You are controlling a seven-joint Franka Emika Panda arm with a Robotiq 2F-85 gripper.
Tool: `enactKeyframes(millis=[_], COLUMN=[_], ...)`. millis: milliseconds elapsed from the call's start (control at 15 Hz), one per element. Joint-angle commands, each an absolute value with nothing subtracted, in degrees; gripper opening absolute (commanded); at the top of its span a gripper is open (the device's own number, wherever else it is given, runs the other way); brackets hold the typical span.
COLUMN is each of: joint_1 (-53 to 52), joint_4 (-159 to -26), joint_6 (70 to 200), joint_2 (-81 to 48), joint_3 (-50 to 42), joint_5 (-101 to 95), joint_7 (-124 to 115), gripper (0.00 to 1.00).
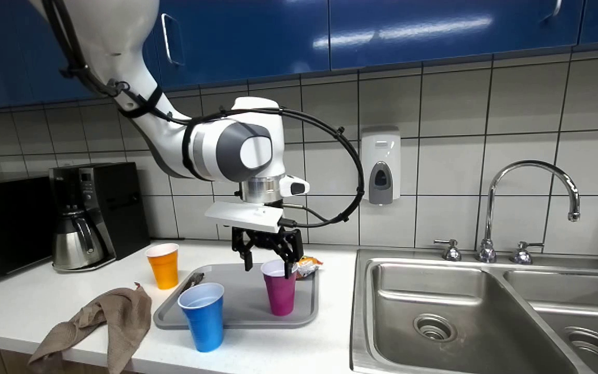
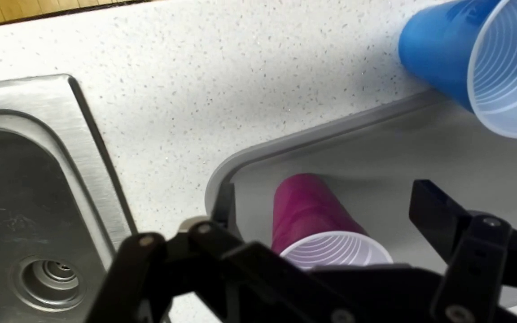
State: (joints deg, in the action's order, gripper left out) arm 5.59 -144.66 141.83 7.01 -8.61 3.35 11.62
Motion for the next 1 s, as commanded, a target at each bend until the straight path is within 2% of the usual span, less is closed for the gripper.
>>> enactKeyframes(millis=[0,933], joint_1=[5.34,1.48], joint_4=[-147.29,-153.32], joint_6=[141.83,141.88], joint_2=[9.36,13.52], joint_3=[-7.5,-4.71], joint_5=[1.23,0.45], joint_7=[11.13,11.89], gripper=[1.0,1.0])
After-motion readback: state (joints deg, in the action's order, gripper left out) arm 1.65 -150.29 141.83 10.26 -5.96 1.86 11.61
